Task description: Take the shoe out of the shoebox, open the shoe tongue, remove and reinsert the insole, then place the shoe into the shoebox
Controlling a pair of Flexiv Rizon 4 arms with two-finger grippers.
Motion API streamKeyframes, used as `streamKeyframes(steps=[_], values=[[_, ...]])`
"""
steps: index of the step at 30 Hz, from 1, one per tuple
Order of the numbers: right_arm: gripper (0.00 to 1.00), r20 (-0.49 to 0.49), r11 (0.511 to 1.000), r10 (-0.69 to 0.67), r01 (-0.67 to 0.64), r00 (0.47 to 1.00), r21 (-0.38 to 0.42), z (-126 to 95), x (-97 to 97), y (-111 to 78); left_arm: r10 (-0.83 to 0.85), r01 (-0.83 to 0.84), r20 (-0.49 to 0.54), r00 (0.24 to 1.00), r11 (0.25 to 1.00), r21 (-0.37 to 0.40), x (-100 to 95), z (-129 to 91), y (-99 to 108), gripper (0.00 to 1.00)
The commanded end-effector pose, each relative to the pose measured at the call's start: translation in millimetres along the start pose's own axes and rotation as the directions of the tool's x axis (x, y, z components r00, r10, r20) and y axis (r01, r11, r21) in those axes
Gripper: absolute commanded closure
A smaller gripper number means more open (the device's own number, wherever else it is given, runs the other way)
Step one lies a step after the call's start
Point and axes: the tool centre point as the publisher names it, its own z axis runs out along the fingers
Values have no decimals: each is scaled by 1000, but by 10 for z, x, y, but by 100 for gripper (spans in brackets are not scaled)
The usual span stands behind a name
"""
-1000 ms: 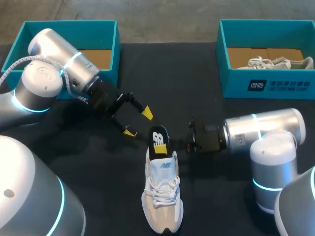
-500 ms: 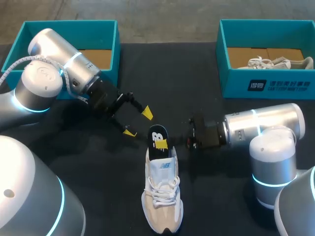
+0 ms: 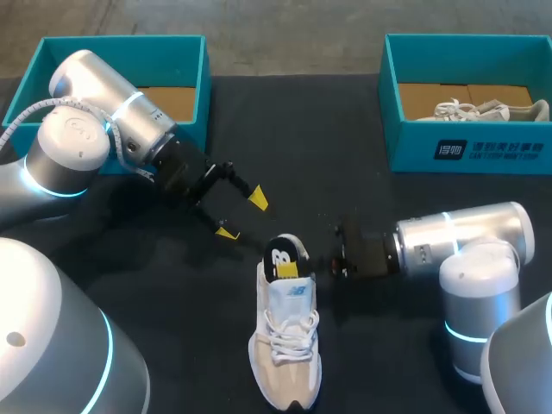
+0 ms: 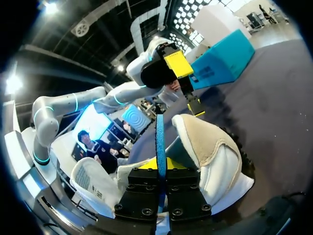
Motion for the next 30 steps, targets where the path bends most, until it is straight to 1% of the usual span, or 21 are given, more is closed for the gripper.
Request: streamKeyframes(steps=[1,2,7,10,11,12,13,14,16,17,22,25,27,28,29,30], values=[[100,1,1000,7,-7,1000,-3,31,4,-87,1,-1,0,1000,1000,0,2,2,1,0],[100,-1,1000,12,-12,1000,-2,56,38,-115,1,-1,0,1000,1000,0,2,2,1,0],[100,-1,1000,15,-15,1000,3,76,78,-122,1,-1,0,1000,1000,0,2,2,1,0],[100,-10,1000,7,-7,1000,6,111,101,-64,1,-1,0,1000,1000,0,2,2,1,0],[98,-10,1000,2,-2,1000,4,115,106,-35,1,-1,0,1000,1000,0,2,2,1,0],[85,-9,1000,-3,3,1000,2,115,110,-18,1,-1,0,1000,1000,0,2,2,1,0],[85,-9,1000,-3,3,1000,2,115,110,-18,1,-1,0,1000,1000,0,2,2,1,0],[56,-6,1000,-22,22,1000,0,114,132,50,1,-1,0,1000,1000,0,2,2,1,0],[55,-6,1000,-28,28,1000,0,114,138,68,1,-1,0,1000,1000,0,2,2,1,0],[52,-1,999,-40,40,999,-2,107,150,123,1,-1,0,1000,1000,0,2,2,1,0],[52,6,998,-64,64,998,0,90,165,209,1,-1,0,1000,1000,0,2,2,1,0],[57,12,997,-81,81,997,2,76,169,264,1,-1,0,1000,1000,0,2,2,1,0],[67,13,996,-84,84,996,2,69,162,278,1,-1,0,1000,1000,0,2,2,1,0],[79,13,996,-85,85,996,2,64,155,282,1,-1,0,1000,1000,0,2,2,1,0],[85,14,996,-85,85,996,2,62,149,284,1,-1,0,1000,1000,0,2,2,1,0],[99,16,996,-84,84,996,2,59,140,285,1,-1,0,1000,1000,0,2,2,1,0]])
